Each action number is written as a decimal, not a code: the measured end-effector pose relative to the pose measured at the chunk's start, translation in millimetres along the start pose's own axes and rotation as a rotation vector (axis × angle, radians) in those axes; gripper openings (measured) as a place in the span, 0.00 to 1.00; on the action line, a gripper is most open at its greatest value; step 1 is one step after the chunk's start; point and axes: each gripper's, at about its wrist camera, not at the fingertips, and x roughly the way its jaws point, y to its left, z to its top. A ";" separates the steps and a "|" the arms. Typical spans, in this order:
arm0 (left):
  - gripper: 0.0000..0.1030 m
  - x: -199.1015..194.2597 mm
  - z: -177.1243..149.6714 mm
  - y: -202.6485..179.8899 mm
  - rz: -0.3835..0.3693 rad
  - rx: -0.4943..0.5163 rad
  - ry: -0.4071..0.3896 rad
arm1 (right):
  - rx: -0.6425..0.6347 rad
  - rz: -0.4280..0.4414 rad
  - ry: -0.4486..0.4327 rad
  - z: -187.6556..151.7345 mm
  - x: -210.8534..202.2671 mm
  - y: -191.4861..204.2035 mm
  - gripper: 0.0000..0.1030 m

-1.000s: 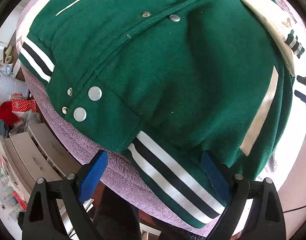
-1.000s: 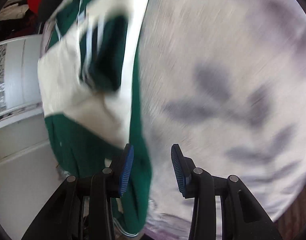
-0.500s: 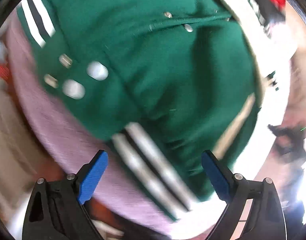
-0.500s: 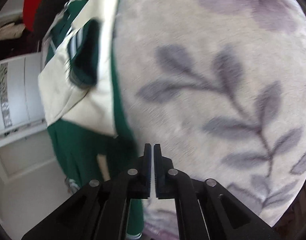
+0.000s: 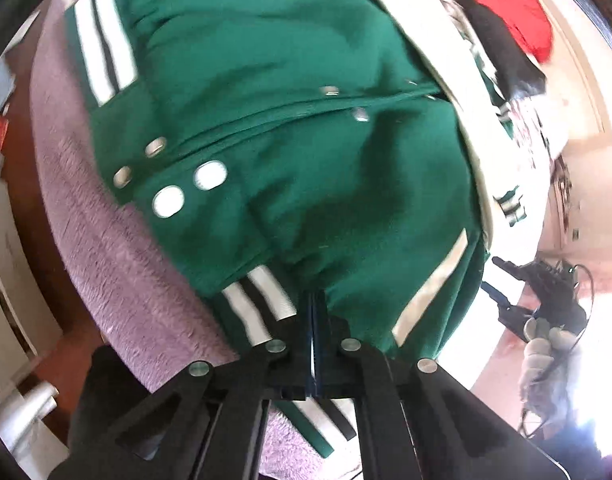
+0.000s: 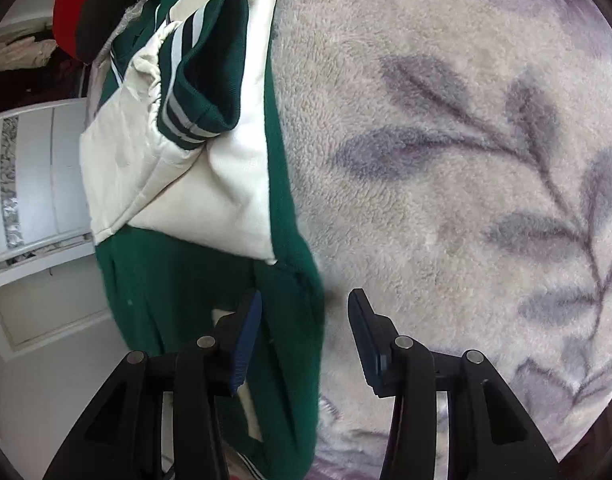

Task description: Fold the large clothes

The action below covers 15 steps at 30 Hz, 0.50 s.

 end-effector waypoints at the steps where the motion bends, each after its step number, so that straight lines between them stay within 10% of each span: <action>1: 0.00 -1.8 1.5 7.5 0.002 -0.012 -0.002 | -0.008 -0.025 -0.007 1.9 3.0 1.5 0.46; 7: 0.02 12.4 7.2 27.2 -0.059 -0.108 0.100 | -0.086 -0.091 -0.038 12.0 33.2 22.7 0.44; 8: 0.04 15.8 5.9 26.9 -0.083 -0.120 0.111 | -0.113 -0.101 -0.044 11.0 35.6 28.4 0.26; 10: 0.23 27.9 7.2 29.0 -0.161 -0.154 0.136 | -0.165 -0.128 -0.039 8.2 41.3 40.5 0.16; 12: 0.63 35.2 8.1 27.6 -0.193 -0.174 0.129 | -0.186 -0.178 -0.056 5.8 35.1 42.0 0.11; 15: 0.63 45.9 10.0 25.8 -0.196 -0.206 0.127 | -0.142 -0.216 -0.098 7.6 21.4 39.0 0.09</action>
